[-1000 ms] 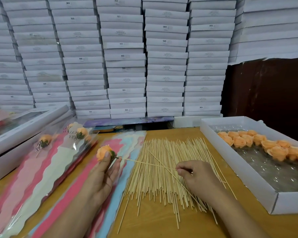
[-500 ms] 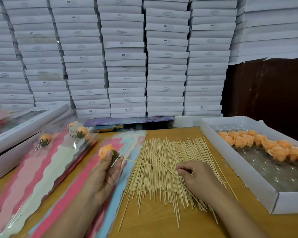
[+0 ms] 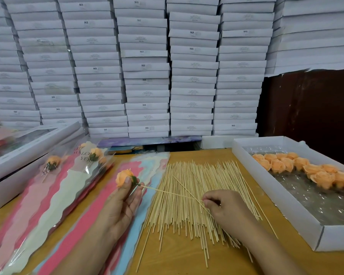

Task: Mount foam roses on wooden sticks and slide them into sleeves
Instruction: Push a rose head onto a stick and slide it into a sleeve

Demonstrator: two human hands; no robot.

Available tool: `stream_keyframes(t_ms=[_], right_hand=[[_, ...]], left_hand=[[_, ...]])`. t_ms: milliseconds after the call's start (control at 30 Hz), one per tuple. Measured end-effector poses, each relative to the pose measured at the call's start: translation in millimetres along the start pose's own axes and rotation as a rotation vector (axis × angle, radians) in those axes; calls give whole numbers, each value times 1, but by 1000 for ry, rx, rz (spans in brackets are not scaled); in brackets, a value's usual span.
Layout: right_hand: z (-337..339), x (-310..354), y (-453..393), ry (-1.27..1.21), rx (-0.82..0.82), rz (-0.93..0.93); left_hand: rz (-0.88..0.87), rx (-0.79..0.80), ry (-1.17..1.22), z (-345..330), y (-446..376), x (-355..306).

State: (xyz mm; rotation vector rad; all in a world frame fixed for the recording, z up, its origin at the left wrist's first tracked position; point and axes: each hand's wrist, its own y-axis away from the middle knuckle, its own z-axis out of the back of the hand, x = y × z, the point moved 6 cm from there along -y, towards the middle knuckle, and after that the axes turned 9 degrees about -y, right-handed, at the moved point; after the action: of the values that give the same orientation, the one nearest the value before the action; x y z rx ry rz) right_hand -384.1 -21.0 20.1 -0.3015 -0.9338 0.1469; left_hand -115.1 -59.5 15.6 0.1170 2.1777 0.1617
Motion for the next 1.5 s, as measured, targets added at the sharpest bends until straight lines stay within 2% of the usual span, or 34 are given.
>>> stream_keyframes(t_ms=[433,633,967,1267,1500], right_hand=[[-3,13,7,-36,18,-5],[-7,15,10,129,99,54],[0,18,9,32,-18,37],[-3,25,12,234,50,110],[-4,23,12,106,53,64]], left_hand=[[9,32,55,-2,3,0],[11,37,39,0,1,4],[4,20,59,3,-1,4],[3,31,62,3,-2,6],[-2,24,56,3,-2,5]])
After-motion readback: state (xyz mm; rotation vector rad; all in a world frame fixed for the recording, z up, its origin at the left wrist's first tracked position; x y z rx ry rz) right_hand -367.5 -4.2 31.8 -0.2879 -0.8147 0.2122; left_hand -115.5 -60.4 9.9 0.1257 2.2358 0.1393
